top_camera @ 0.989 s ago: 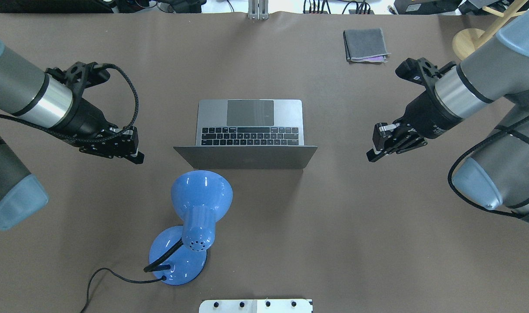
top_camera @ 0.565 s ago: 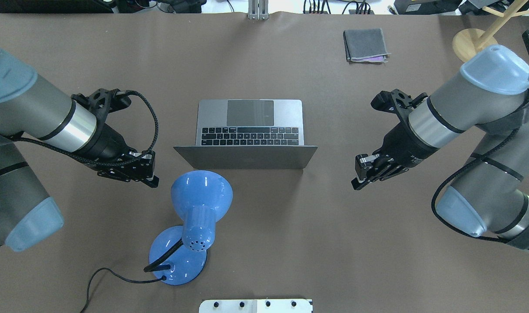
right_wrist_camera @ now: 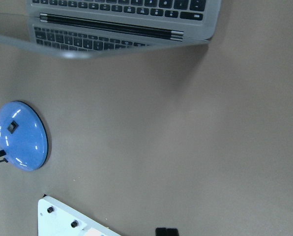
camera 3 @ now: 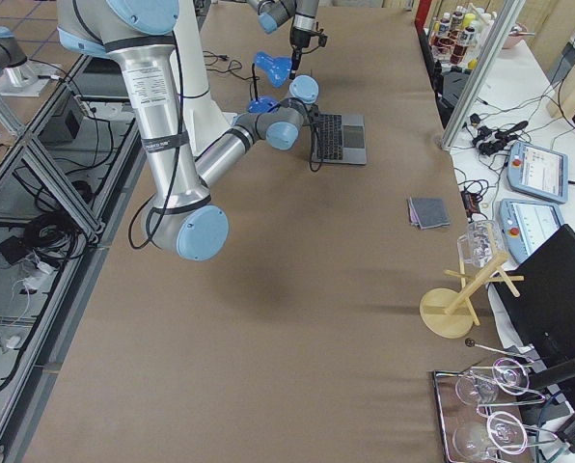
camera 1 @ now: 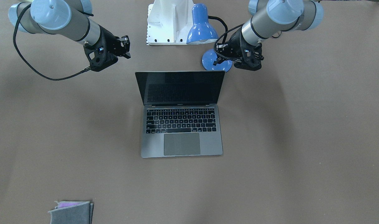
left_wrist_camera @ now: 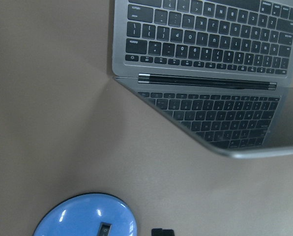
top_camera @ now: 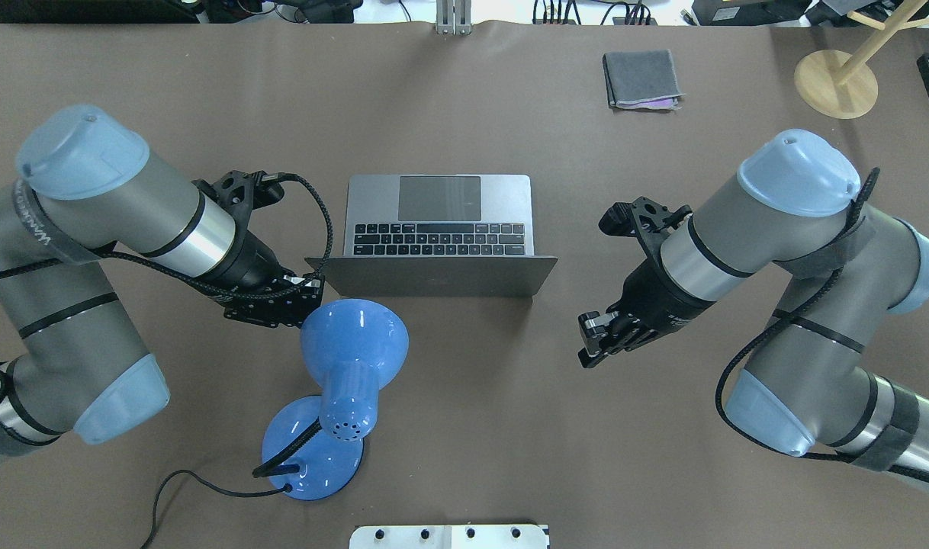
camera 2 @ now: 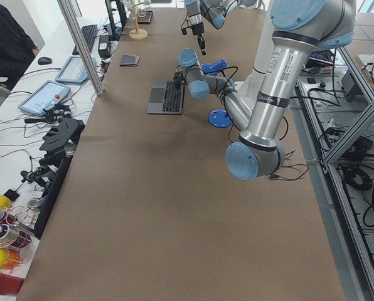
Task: Close laptop
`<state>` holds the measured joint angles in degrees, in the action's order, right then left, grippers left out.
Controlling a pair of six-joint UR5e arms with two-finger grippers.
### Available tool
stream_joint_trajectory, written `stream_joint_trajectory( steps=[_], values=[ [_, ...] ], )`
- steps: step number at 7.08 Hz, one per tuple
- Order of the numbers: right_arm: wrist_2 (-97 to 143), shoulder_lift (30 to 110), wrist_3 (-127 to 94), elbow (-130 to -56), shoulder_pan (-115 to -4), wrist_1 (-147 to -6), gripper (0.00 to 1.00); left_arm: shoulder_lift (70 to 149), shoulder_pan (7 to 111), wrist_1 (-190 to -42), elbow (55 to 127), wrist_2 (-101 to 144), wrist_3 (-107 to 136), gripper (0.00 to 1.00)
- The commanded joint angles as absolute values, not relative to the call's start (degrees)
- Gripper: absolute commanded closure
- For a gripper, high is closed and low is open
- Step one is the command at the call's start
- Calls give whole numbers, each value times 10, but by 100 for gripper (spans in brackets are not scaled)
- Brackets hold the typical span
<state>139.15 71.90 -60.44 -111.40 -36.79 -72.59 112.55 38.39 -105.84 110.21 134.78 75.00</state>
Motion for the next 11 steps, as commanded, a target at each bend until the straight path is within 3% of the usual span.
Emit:
stream_joint_trajectory(
  steps=[1,8,11],
  values=[
    [1360,682,-618,-1095,-355,-727,100,1144,377,-1058,1088,1348,753,100],
    [1311,553,-617,-980,-431,-730,100,1248,403,-1076,982,1291,757,100],
    [1303,520,-614,-916,-446,-726,100,1309,447,-1121,855,1290,737,100]
  ],
)
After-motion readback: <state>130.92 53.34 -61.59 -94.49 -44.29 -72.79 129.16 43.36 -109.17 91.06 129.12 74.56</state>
